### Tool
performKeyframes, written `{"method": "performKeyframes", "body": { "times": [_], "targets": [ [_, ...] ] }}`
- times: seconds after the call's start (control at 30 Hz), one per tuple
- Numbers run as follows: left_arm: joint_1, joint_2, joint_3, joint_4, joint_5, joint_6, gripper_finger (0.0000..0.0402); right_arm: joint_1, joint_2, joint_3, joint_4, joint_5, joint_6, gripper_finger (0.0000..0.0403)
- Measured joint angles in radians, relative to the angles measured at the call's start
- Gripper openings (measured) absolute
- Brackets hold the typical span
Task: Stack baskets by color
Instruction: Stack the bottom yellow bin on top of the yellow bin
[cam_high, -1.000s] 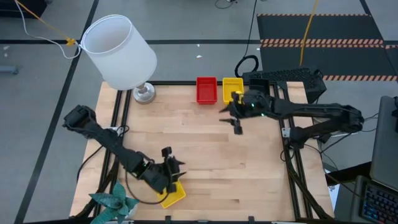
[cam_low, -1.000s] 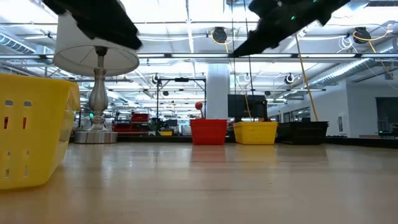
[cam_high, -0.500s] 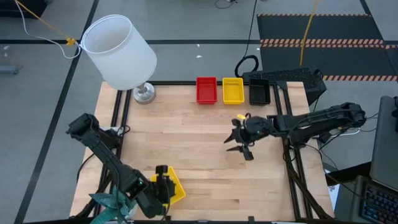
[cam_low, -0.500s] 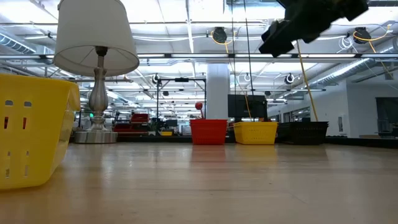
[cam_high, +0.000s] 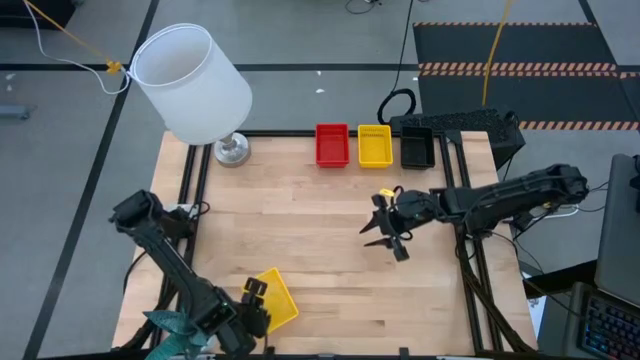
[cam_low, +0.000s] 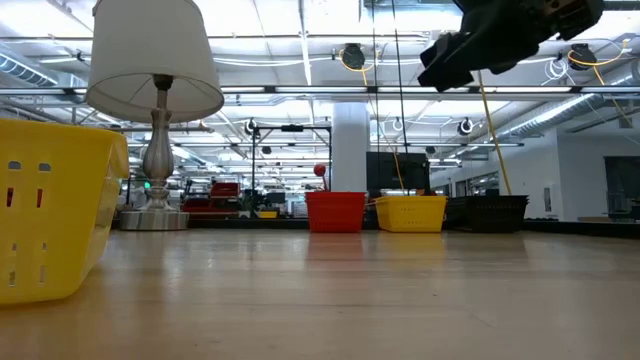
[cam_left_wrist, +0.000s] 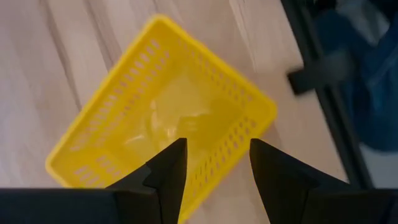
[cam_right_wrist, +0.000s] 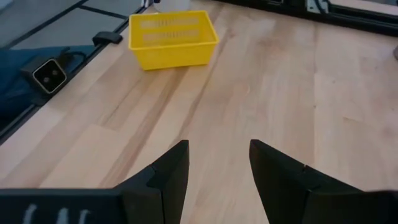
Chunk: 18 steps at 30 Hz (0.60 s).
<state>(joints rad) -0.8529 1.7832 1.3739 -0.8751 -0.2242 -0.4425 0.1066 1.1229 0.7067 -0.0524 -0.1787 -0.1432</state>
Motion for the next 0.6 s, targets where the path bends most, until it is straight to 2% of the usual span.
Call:
{"method": "performKeyframes", "body": {
  "times": [0.17, 0.47, 0.6],
  "targets": [
    [-0.021, 0.000, -0.018, -0.056, 0.010, 0.021, 0.0177, 0.000, 0.000, 0.000, 0.030, 0.000, 0.000, 0.0164],
    [-0.017, 0.000, -0.097, -0.048, 0.020, 0.059, 0.0177, 0.000, 0.000, 0.000, 0.033, 0.000, -0.001, 0.0164],
    [-0.017, 0.000, -0.112, -0.037, 0.018, 0.099, 0.0160, 0.000, 0.000, 0.000, 0.033, 0.000, -0.002, 0.0164]
  ]
}}
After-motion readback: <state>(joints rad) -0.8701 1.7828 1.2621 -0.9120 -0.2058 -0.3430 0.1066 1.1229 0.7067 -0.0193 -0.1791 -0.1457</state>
